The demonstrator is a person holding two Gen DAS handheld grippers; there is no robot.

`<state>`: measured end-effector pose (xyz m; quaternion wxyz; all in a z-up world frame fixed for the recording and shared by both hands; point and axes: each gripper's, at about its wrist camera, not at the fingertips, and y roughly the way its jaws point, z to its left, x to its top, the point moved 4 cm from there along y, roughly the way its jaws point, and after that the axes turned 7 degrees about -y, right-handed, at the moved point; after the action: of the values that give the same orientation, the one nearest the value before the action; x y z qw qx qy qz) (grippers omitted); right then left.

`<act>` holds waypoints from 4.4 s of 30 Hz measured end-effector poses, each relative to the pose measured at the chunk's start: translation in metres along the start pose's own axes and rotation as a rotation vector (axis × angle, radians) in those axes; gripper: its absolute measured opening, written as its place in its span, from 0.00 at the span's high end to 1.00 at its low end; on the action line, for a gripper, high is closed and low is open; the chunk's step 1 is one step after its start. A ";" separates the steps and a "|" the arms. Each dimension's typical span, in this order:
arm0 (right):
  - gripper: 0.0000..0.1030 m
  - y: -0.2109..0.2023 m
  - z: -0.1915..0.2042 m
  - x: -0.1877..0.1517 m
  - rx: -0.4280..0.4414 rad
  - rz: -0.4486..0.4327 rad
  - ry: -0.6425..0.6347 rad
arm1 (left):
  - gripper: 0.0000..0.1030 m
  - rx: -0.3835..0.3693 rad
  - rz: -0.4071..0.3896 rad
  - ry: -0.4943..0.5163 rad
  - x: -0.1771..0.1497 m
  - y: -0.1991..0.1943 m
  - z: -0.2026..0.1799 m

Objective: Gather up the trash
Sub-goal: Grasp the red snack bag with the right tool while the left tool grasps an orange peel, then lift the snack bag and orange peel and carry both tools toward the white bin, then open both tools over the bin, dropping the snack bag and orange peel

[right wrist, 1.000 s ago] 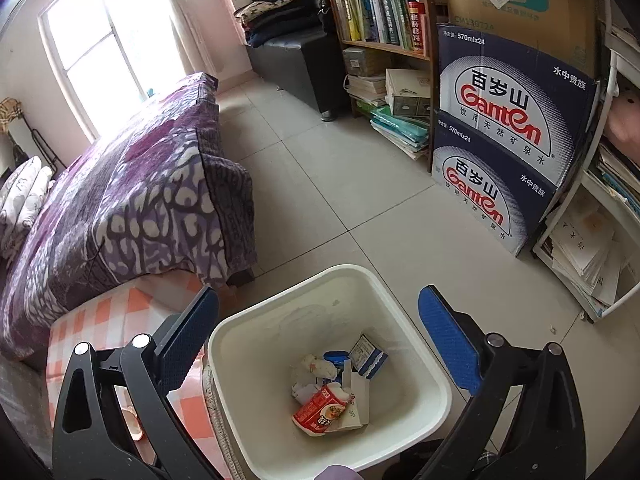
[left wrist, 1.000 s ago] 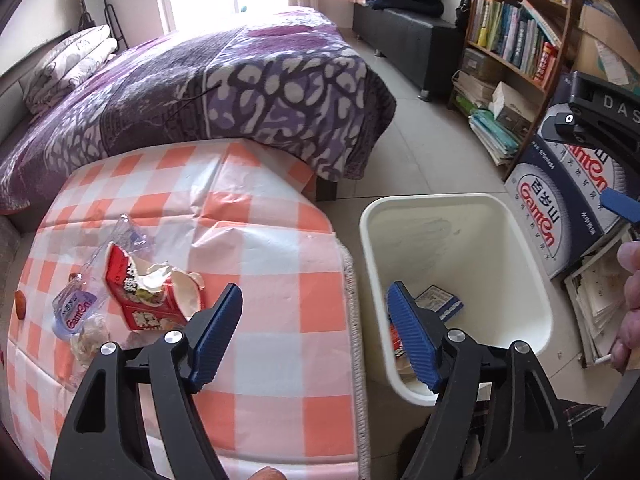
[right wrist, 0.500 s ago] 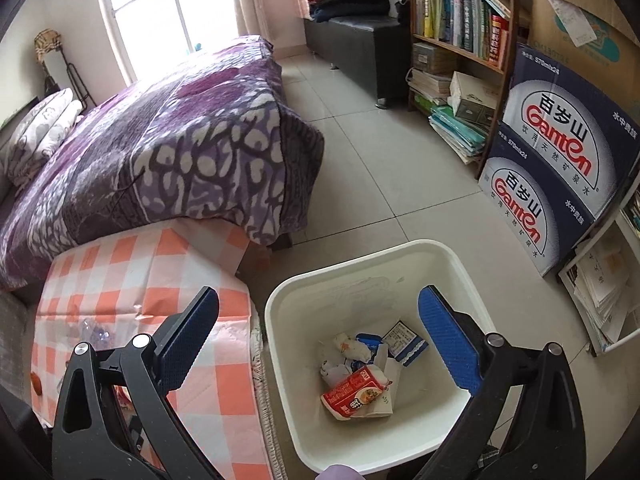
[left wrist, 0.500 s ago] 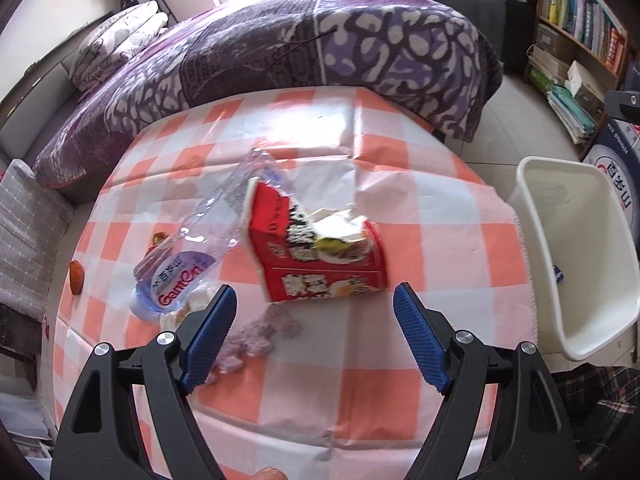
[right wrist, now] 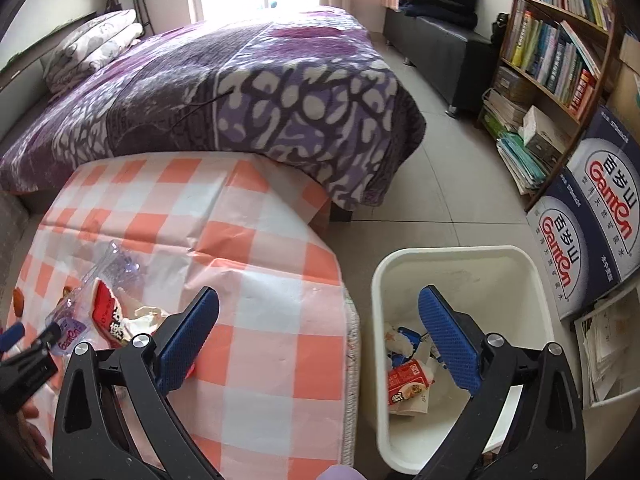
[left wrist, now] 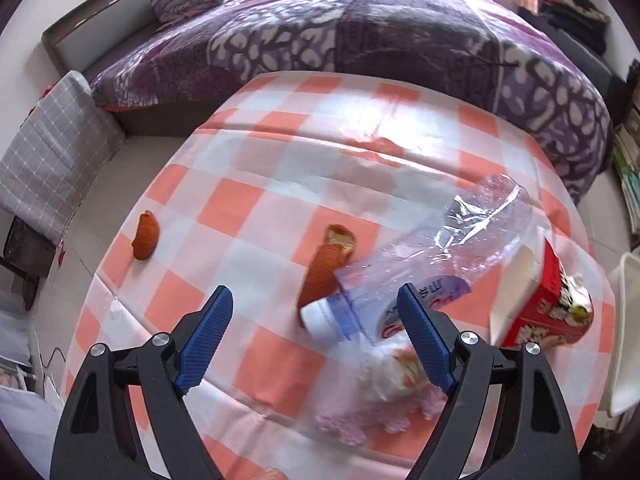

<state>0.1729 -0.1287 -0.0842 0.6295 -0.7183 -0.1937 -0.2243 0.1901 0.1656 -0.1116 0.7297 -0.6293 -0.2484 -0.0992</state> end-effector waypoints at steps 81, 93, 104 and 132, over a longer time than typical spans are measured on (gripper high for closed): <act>0.57 -0.051 0.011 0.019 0.206 -0.223 0.008 | 0.65 0.034 -0.256 -0.232 0.047 -0.077 0.047; 0.56 -0.058 -0.036 0.017 0.176 -0.236 0.100 | 0.65 -0.075 -0.260 -0.182 0.028 -0.095 -0.020; 0.56 -0.057 -0.062 0.012 0.138 -0.231 0.142 | 0.65 -0.122 -0.261 -0.118 0.018 -0.105 -0.066; 0.55 -0.061 -0.156 -0.010 0.048 -0.193 0.325 | 0.65 -0.218 -0.236 0.081 -0.028 -0.127 -0.177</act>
<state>0.1177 -0.2747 -0.0233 0.6450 -0.6354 -0.1628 -0.3920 0.1502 -0.0346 -0.0299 0.6497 -0.6666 -0.2790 -0.2359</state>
